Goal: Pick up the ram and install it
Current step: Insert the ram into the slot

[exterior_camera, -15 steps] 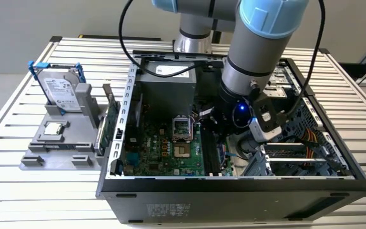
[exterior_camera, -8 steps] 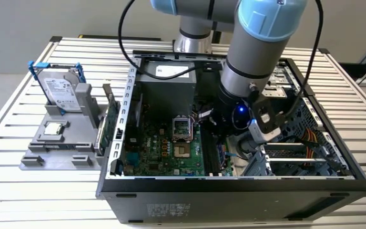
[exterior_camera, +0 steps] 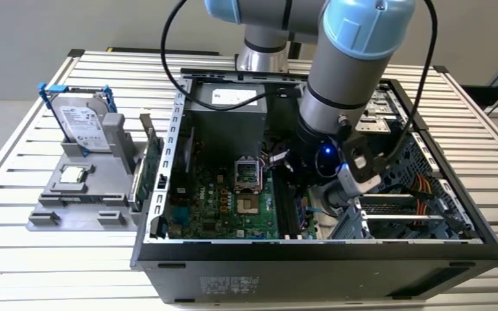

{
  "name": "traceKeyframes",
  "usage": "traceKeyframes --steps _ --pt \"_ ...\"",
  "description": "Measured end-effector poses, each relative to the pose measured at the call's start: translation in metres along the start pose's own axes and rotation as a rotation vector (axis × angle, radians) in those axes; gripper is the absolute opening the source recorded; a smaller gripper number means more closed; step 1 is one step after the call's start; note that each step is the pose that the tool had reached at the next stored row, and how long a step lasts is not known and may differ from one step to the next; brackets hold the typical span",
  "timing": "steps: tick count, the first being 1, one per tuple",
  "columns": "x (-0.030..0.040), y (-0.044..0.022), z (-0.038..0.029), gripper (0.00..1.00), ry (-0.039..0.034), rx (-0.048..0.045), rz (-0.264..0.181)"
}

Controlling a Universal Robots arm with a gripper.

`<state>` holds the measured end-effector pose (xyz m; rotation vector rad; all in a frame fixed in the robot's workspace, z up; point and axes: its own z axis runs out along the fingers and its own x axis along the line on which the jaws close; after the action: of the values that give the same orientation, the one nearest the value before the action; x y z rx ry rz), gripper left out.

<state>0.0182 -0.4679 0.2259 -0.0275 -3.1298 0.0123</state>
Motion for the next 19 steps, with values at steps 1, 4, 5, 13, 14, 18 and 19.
traceKeyframes --steps 1,4,5,13,14,18,19 --pt "0.0 0.0 0.0007 0.0 0.0002 0.001 0.0" --pt "0.0 0.0 0.0015 0.0 0.0007 0.0031 0.0" --pt "0.0 0.0 0.0017 0.0 0.0008 0.0031 0.0" --pt "0.0 0.0009 0.0024 0.0 0.0007 0.0027 0.0" --pt "0.0 0.0009 0.0023 0.0 0.0007 0.0029 0.0" --pt "0.0 0.0012 0.003 0.0 0.0007 0.003 0.0" --pt "0.0 0.0012 0.0031 0.0 0.0007 0.0029 0.0"
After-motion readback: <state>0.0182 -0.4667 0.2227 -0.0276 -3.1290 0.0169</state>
